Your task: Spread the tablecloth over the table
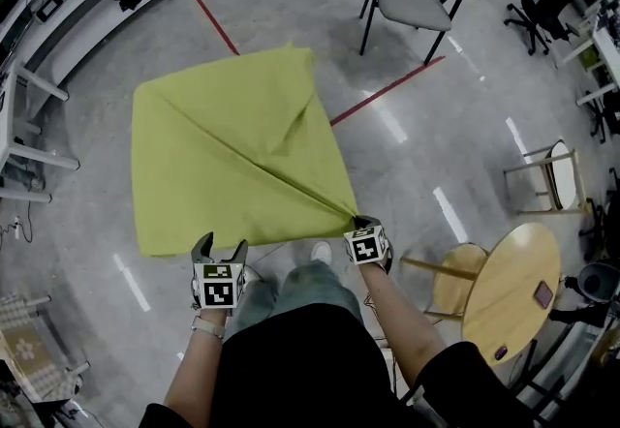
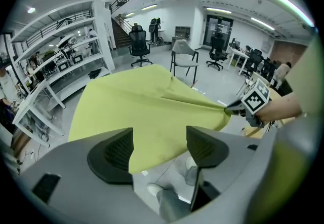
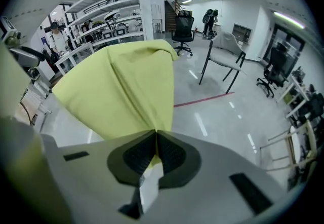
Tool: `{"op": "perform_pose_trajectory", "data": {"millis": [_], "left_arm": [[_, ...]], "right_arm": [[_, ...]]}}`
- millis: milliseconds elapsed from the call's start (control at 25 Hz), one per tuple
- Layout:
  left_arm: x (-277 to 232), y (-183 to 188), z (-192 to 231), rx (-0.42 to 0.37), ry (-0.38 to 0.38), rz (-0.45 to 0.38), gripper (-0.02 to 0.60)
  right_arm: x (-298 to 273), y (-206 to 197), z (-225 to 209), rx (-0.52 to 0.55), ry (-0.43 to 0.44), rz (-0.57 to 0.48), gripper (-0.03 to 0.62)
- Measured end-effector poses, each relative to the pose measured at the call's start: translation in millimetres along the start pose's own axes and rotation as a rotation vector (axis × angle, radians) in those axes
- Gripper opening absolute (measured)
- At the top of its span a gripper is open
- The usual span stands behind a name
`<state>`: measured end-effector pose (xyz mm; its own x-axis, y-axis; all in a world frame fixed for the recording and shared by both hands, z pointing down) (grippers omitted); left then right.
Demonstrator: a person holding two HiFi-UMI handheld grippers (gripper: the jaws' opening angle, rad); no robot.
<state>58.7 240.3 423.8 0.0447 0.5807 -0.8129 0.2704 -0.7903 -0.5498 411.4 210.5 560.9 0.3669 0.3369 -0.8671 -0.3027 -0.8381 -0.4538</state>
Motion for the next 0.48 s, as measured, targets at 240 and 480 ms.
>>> {"op": "perform_pose_trajectory", "data": {"millis": [240, 480], "left_arm": [[-2.9, 11.1, -15.9, -0.018, -0.014, -0.01, 0.327], [-6.5, 10.8, -27.2, -0.032, -0.021, -0.005, 0.327]], "right_arm": [[6.6, -18.0, -16.6, -0.03, 0.004, 0.005, 0.015], [3.4, -35.9, -27.5, -0.122, 0.038, -0.014, 0.035]]}}
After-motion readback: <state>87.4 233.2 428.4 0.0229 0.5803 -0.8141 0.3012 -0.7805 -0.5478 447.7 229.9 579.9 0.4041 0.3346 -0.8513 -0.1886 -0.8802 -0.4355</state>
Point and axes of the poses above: the fingertips, and each gripper's own axes: x backward along the fingers, z to its left, y out of its top, the point moved 9 cm from there along x, backward along the fingers, and after that the axes turned 12 degrees about y, right-handed, at the moved point
